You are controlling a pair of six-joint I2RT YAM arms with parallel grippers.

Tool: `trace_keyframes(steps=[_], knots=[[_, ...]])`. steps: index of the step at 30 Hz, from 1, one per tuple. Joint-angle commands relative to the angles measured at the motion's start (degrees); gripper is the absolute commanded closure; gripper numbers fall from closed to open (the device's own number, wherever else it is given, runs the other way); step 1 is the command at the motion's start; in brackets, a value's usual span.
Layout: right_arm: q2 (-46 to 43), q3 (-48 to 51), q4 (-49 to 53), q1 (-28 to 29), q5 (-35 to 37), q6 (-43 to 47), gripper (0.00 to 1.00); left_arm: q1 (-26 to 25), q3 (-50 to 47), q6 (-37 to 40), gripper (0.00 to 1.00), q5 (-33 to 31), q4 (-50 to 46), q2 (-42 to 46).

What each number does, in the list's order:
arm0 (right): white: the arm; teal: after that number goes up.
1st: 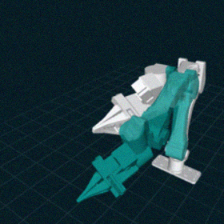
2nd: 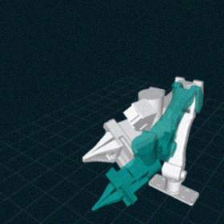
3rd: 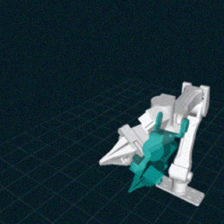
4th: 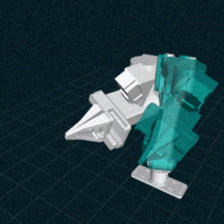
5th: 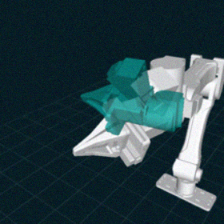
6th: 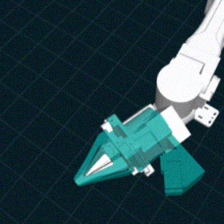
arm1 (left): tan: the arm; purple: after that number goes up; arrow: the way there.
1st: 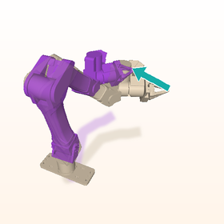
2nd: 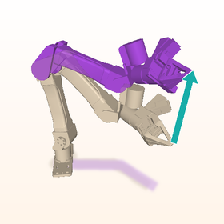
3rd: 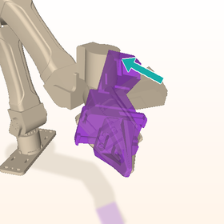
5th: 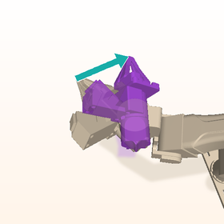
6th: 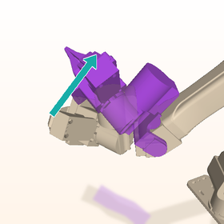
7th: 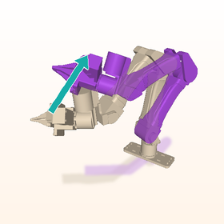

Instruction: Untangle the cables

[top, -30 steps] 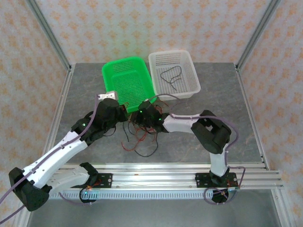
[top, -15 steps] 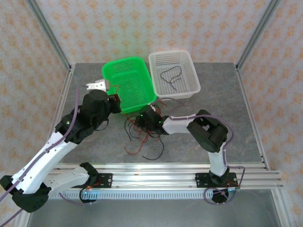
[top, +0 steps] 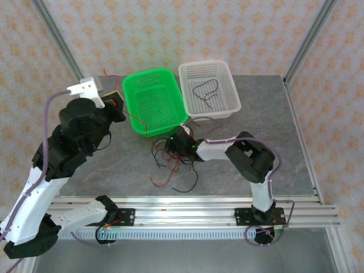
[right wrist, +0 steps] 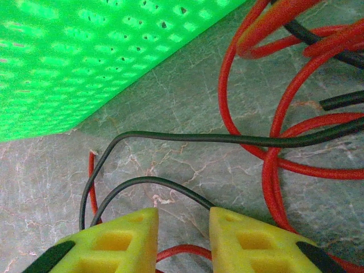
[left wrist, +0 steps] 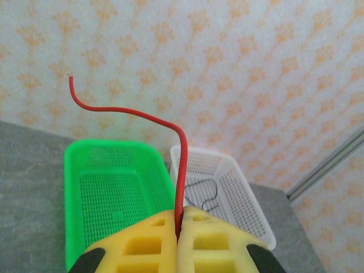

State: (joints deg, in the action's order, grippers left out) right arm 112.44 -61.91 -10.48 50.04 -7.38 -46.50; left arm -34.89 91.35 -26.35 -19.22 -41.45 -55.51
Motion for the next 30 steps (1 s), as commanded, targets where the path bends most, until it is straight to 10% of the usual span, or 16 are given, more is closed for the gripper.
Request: trace_keyframes(steps=[1,14,30], knots=[[0.9,2.2,4.5,-0.5,2.8,0.5,0.71,-0.3,2.7,3.1,1.00,-2.6,-0.5,-0.5],[-7.8,1.6,10.3,-0.8,5.4,4.4,0.68,0.6,1.6,10.0,1.00,-11.0,11.5,-9.6],[-30.3,6.1,19.7,-0.8,12.5,6.7,0.64,11.0,-6.2,10.2,1.00,-5.4,28.7,-21.6]])
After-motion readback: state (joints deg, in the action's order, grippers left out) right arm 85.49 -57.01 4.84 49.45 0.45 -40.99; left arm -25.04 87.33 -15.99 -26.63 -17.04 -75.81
